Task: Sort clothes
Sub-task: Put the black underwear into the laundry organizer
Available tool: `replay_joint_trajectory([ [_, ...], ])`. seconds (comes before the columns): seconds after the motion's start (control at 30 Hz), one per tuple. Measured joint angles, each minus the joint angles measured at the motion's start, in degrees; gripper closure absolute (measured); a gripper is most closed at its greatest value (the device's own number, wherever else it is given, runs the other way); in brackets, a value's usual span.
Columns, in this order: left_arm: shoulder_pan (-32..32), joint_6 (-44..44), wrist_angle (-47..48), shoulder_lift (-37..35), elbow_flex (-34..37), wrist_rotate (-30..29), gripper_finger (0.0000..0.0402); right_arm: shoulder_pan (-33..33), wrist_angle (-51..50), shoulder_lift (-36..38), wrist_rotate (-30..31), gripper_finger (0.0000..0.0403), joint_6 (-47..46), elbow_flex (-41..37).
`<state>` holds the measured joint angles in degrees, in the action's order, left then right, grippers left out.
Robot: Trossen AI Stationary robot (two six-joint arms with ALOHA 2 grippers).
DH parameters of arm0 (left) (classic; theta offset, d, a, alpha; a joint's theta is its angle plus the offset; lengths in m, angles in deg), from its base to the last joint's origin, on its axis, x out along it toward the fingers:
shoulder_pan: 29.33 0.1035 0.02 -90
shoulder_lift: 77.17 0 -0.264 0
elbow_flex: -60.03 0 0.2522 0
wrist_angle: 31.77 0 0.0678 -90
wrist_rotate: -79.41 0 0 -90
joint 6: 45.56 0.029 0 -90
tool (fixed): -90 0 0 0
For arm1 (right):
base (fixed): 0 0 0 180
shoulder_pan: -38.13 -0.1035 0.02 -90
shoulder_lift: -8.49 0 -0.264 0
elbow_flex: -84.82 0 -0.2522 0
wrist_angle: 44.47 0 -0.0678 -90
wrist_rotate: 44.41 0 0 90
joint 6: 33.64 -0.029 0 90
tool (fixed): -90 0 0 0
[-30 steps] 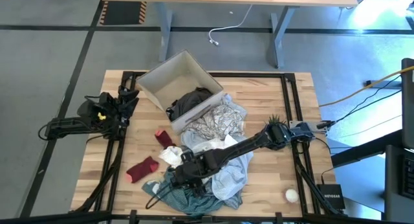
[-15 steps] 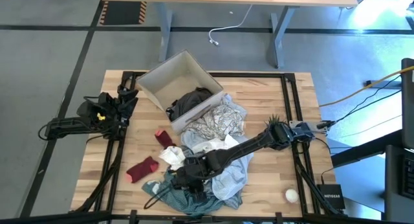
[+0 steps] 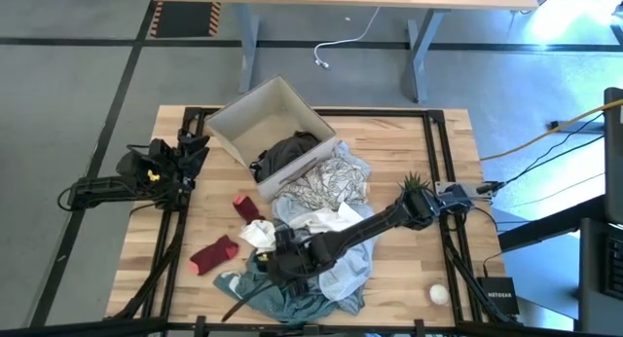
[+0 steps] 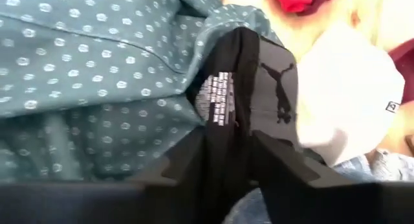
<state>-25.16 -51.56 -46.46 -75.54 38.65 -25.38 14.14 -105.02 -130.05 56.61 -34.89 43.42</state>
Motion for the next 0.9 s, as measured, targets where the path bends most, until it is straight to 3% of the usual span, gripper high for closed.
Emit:
replay_joint_trajectory([
  [0.2,0.0,0.0,0.0,0.0,0.0,0.0,0.0231,-0.07,0.32,0.03,0.02,0.0387,0.34,0.0],
  [0.37,0.0,-0.01,-0.01,0.0,0.0,0.0,0.0231,-0.11,-1.4,1.1,7.78,0.0365,0.26,1.19],
  [0.53,0.02,0.11,-0.02,0.0,0.0,0.0,0.0231,0.0,-6.99,1.42,15.04,0.0386,1.78,9.83],
  [0.9,0.02,0.0,0.12,0.02,0.02,0.0,0.0231,4.23,2.1,11.34,27.32,0.0381,7.76,10.21],
])
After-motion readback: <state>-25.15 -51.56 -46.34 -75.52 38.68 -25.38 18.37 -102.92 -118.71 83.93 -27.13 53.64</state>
